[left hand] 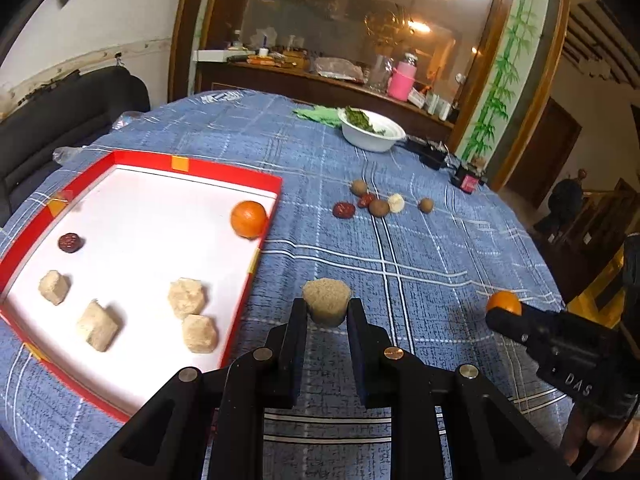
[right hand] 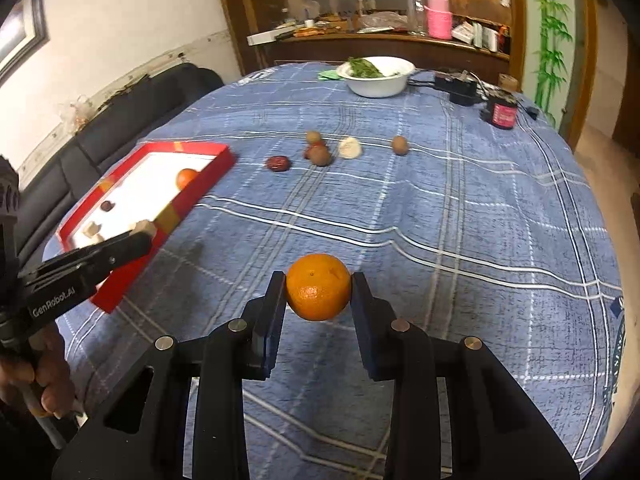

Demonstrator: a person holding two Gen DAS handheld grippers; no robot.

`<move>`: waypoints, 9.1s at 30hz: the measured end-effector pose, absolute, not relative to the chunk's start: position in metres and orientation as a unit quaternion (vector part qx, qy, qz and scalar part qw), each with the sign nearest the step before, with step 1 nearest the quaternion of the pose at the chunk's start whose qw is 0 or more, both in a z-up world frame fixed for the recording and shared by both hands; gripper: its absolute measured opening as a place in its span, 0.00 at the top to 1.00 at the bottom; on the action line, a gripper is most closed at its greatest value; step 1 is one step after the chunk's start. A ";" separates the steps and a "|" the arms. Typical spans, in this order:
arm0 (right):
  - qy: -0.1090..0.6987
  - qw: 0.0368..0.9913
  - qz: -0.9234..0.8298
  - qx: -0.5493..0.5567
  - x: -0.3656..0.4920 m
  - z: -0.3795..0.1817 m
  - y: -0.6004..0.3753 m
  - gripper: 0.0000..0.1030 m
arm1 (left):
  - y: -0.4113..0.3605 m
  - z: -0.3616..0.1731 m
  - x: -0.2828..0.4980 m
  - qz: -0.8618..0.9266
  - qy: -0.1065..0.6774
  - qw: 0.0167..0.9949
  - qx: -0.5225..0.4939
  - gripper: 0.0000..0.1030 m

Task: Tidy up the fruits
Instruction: 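Carry the orange and tan lump over the red-rimmed white tray, then open the right tool to drop the orange while the left tool drops the lump, then grasp a brown round fruit with the right tool while the left tool grasps a red date, then carry the brown fruit and red date over the tray, then open the right tool to drop the brown fruit while the left tool drops the date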

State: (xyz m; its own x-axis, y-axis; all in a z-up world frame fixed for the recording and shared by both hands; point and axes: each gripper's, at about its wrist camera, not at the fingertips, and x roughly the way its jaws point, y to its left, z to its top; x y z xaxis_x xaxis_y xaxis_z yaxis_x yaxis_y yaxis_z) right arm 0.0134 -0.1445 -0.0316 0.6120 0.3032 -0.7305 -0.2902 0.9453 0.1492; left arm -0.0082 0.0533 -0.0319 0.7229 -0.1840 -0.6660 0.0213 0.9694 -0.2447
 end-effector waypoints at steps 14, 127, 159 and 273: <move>0.382 0.892 0.241 -0.024 0.010 -0.013 -0.079 0.70 | 0.098 -0.026 -0.011 0.031 0.358 0.925 -0.121 0.81; 0.413 0.896 0.151 0.060 0.149 -0.049 -0.169 0.77 | -0.023 -0.076 0.136 0.041 0.445 0.894 -0.002 0.74; 0.404 0.894 0.190 -0.018 0.027 -0.027 -0.114 0.76 | 0.014 -0.048 0.027 0.003 0.417 0.908 -0.036 0.74; 0.341 0.888 0.300 -0.076 0.085 0.002 0.033 0.35 | 0.213 -0.016 0.056 0.251 0.380 0.868 -0.196 0.34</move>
State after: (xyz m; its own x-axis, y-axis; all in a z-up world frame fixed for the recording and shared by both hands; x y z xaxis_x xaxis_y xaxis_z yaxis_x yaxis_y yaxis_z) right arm 0.0846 0.0328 0.0024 0.5874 0.4804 -0.6513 -0.5841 0.8087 0.0696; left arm 0.0558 0.2131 -0.0165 0.5855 0.2873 -0.7581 -0.5855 0.7966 -0.1503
